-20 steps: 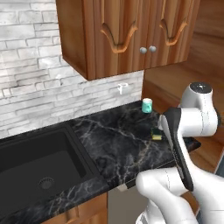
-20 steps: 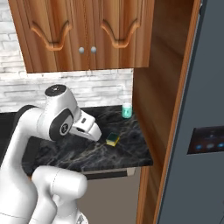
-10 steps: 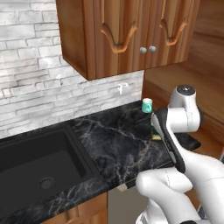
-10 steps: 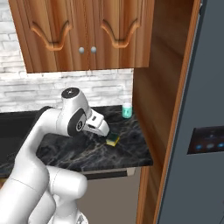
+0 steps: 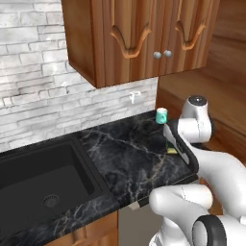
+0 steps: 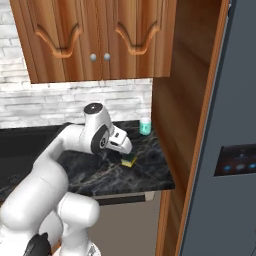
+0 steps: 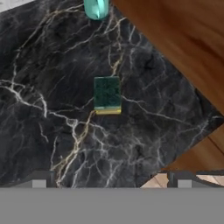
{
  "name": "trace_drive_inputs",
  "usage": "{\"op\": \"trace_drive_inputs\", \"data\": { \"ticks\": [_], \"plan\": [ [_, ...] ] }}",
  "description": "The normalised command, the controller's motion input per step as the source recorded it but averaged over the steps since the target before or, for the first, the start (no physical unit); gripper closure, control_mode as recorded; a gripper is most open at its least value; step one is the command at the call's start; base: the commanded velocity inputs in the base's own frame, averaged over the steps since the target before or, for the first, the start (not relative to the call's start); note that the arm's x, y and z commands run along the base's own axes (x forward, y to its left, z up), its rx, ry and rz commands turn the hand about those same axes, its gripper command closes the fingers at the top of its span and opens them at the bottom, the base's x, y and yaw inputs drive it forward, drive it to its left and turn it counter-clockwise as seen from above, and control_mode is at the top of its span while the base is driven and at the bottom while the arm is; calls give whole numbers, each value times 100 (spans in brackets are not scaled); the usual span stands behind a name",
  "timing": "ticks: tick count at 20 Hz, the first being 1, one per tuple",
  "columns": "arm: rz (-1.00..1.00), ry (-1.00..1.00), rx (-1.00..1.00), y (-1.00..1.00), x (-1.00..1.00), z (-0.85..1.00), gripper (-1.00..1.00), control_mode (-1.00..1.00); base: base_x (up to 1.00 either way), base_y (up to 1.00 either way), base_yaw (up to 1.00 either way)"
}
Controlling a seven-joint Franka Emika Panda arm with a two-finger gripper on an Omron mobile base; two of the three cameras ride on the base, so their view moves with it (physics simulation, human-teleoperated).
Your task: Place the sponge inside the microwave to prepare for sanitizing.
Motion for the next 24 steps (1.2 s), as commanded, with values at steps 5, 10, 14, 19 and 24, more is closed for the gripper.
{"op": "trace_drive_inputs", "data": {
  "ticks": [5, 10, 14, 19, 24],
  "plan": [
    [0, 0, 0, -1, 51, -27, -100, -100, 0, 0, 0],
    [0, 0, 0, -2, 36, -31, -100, -100, 0, 0, 0],
    [0, 0, 0, -11, 26, -32, -100, -100, 0, 0, 0],
    [0, 1, 0, -14, 15, -30, -100, -100, 0, 0, 0],
    [0, 0, 0, -3, 16, -15, -100, -100, 0, 0, 0]
  ]
}}
